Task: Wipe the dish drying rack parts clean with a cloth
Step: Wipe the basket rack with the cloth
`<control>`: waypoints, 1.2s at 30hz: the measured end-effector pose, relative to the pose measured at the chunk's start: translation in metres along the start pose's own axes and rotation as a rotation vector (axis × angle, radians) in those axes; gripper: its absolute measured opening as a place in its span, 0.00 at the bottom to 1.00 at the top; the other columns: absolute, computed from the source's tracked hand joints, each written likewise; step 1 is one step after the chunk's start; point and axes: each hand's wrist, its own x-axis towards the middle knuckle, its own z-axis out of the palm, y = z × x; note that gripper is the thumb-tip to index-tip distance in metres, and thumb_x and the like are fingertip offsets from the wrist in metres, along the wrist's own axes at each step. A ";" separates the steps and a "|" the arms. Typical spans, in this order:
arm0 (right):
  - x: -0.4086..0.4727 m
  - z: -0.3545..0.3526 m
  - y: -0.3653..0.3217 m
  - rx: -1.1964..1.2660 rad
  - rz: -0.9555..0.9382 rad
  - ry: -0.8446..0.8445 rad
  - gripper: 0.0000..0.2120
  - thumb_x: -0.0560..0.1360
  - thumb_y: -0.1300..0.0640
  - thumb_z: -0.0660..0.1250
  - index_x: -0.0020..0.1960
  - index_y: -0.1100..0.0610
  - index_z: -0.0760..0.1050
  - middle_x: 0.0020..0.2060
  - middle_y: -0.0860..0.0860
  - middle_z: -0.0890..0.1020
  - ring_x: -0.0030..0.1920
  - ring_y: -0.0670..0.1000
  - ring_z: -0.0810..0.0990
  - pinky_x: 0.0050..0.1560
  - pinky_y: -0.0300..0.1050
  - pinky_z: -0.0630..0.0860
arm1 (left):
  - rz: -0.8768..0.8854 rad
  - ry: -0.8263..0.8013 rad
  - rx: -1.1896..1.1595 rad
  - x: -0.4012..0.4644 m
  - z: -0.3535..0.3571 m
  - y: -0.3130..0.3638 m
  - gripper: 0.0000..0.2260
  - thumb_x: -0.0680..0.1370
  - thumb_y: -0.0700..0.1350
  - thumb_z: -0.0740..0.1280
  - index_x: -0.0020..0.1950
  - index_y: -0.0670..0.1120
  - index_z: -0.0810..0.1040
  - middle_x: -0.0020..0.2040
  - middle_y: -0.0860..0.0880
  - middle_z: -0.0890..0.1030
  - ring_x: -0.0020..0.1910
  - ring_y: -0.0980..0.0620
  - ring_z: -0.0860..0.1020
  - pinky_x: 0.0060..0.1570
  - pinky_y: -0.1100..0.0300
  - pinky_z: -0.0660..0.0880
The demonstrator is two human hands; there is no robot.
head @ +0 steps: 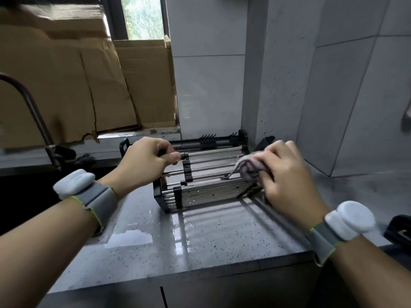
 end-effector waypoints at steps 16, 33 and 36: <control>-0.006 0.048 -0.103 0.226 -0.146 0.020 0.13 0.74 0.65 0.68 0.59 0.60 0.79 0.49 0.54 0.75 0.50 0.53 0.70 0.47 0.47 0.74 | -0.082 -0.051 -0.069 0.020 0.009 0.015 0.15 0.78 0.50 0.72 0.32 0.47 0.79 0.22 0.56 0.69 0.26 0.53 0.66 0.34 0.58 0.64; 0.045 0.027 -0.039 0.070 -0.130 -0.106 0.11 0.72 0.62 0.71 0.54 0.57 0.81 0.46 0.50 0.71 0.48 0.52 0.69 0.49 0.49 0.71 | -0.237 -0.214 -0.195 0.056 0.000 -0.003 0.16 0.77 0.51 0.73 0.39 0.38 0.83 0.33 0.48 0.77 0.37 0.50 0.73 0.44 0.57 0.70; 0.046 0.033 -0.039 0.110 -0.084 -0.087 0.10 0.72 0.63 0.71 0.53 0.57 0.81 0.45 0.49 0.71 0.47 0.51 0.68 0.49 0.43 0.67 | -0.228 -0.242 -0.173 0.060 -0.001 -0.004 0.15 0.77 0.52 0.72 0.42 0.40 0.84 0.36 0.50 0.82 0.40 0.51 0.77 0.47 0.58 0.71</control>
